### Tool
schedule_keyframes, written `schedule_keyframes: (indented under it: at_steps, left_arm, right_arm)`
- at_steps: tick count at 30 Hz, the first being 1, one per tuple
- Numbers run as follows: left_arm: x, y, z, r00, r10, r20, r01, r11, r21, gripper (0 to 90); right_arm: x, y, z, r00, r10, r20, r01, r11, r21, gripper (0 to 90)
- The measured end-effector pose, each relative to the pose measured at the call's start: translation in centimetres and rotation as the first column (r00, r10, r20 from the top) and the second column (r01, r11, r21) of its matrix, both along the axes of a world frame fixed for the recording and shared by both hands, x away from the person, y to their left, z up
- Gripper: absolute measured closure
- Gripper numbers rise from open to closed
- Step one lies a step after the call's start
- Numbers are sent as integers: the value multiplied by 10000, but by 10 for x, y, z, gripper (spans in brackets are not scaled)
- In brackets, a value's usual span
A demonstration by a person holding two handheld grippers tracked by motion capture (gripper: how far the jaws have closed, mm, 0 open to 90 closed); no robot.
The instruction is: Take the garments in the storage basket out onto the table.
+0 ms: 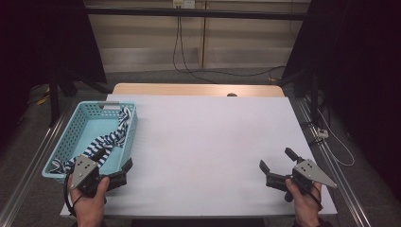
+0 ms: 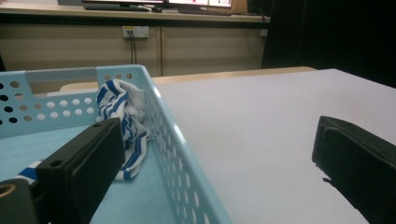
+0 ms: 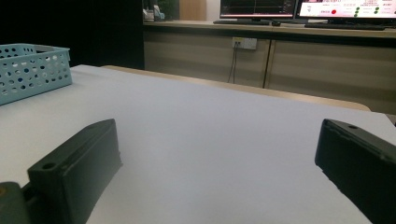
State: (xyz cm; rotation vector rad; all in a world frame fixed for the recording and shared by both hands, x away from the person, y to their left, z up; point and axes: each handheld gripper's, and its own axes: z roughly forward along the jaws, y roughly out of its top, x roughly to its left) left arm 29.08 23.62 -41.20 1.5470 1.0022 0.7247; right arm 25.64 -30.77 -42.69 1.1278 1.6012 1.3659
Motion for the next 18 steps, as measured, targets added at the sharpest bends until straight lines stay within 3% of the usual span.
schedule_keyframes:
  at_steps: [11,16,18]
  left_arm:
    - [-5,4,5,9998,-40,213,37,9999,162,27]
    - [-4,10,8,10000,-77,-52,78,10000,38,27]
    - [-4,12,10,9997,-223,-104,226,9995,226,27]
  right_arm:
    - [2,0,-1,9999,106,-22,-106,9999,60,0]
    - [2,1,0,9999,137,21,-137,9999,41,0]
    - [2,1,0,9999,138,25,-138,9999,16,0]
